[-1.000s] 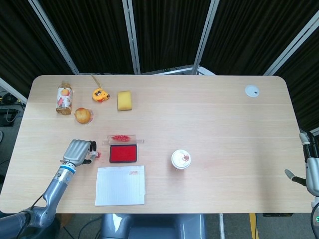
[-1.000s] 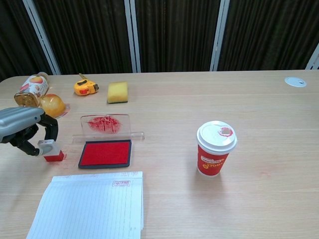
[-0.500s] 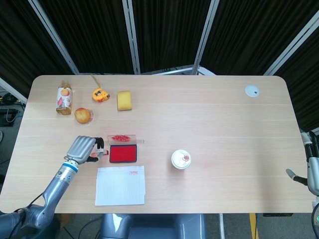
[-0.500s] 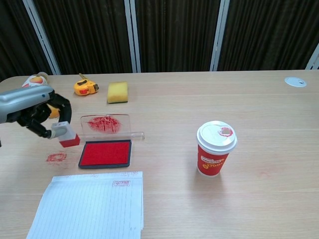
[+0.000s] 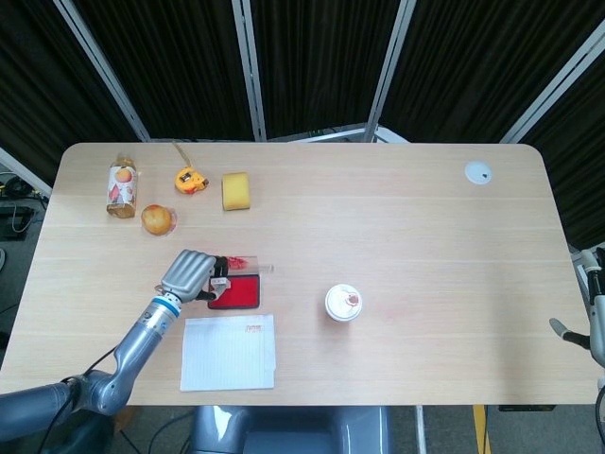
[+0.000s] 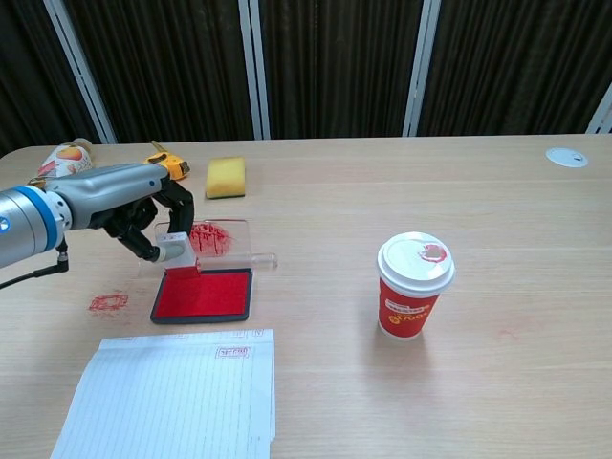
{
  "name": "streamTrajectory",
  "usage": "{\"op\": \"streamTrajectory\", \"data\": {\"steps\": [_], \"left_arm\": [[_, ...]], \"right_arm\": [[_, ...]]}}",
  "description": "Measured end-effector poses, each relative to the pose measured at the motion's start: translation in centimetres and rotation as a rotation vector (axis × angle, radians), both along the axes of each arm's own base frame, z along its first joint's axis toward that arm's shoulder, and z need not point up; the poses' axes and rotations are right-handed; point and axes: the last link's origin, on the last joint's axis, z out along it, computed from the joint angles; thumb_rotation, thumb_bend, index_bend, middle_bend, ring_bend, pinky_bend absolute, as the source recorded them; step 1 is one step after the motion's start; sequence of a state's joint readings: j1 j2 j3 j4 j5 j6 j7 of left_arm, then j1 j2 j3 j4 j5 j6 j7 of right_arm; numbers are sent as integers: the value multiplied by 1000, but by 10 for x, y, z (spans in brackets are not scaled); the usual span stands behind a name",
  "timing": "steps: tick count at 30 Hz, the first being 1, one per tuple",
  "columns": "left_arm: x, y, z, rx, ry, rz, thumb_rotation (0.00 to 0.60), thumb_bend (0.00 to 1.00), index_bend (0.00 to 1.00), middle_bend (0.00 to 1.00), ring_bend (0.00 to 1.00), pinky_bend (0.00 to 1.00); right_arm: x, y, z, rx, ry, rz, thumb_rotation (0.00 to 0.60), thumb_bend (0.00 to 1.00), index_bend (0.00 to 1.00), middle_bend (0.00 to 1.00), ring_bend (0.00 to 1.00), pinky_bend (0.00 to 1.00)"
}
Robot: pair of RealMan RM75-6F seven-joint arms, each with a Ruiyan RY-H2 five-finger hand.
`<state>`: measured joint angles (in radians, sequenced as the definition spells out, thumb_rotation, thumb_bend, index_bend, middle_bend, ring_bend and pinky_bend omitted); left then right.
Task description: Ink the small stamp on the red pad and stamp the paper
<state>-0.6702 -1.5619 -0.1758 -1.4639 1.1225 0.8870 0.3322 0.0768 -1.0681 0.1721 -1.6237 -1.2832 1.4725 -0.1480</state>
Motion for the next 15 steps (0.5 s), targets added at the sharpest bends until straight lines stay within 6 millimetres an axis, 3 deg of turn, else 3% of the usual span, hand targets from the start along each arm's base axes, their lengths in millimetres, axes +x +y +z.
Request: {"op": "streamTrajectory", "data": {"steps": [15], "left_arm": [[-6,2,-25,-28,14,5,600,352,548,548,788,742]], "right_arm": [[-7,-2,2,-5,5,-24,600,0,0,0,0,0]]}}
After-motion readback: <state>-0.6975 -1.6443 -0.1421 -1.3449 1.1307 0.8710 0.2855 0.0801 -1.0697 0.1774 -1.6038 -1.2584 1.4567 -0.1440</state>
